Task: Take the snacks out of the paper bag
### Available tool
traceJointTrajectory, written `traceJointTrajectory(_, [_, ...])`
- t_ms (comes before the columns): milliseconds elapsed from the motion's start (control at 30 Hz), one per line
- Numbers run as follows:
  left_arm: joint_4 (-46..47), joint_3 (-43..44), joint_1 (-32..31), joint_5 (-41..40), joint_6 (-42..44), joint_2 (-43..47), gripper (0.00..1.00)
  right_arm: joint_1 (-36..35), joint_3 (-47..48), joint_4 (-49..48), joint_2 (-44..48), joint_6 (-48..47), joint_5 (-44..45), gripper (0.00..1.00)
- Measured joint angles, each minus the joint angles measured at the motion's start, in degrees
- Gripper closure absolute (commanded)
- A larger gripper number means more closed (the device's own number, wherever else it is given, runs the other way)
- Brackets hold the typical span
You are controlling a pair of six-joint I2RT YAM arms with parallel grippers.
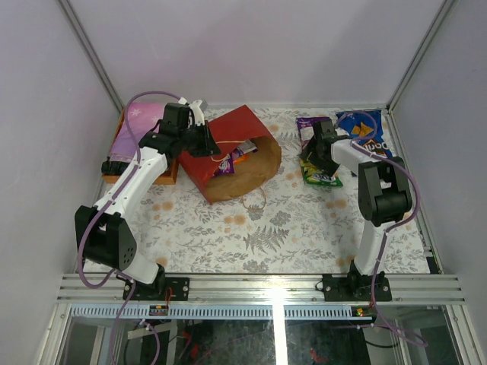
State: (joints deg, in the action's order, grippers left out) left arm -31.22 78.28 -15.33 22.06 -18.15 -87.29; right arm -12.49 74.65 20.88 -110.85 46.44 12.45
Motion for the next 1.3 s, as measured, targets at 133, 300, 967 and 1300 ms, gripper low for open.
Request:
traceJointTrajectory(133, [-0.02,0.00,0.00,-0.07,0.02,0.00,1.00,1.29,6.03,0.26,-4.37,0.35,-0.09,0.10])
traceJointTrajectory(300, [-0.02,0.00,0.00,-0.42,0.02,0.00,1.00,3.28,11.85,0.39,-8.15,0.31,-0.11,0.10])
traceJointTrajectory(967, [-0.02,0.00,0.00,-0.68,0.02,0.00,1.00,5.57,-5.44,-8.20,9.38,-2.67,-5.73,0.01])
traceJointTrajectory(1300, [0.00,0.00,0.00,-0.44,-0.02,0.26,1.00,-6.80,-34.18,-39.21,36.20,-0.76,-12.61,0.04])
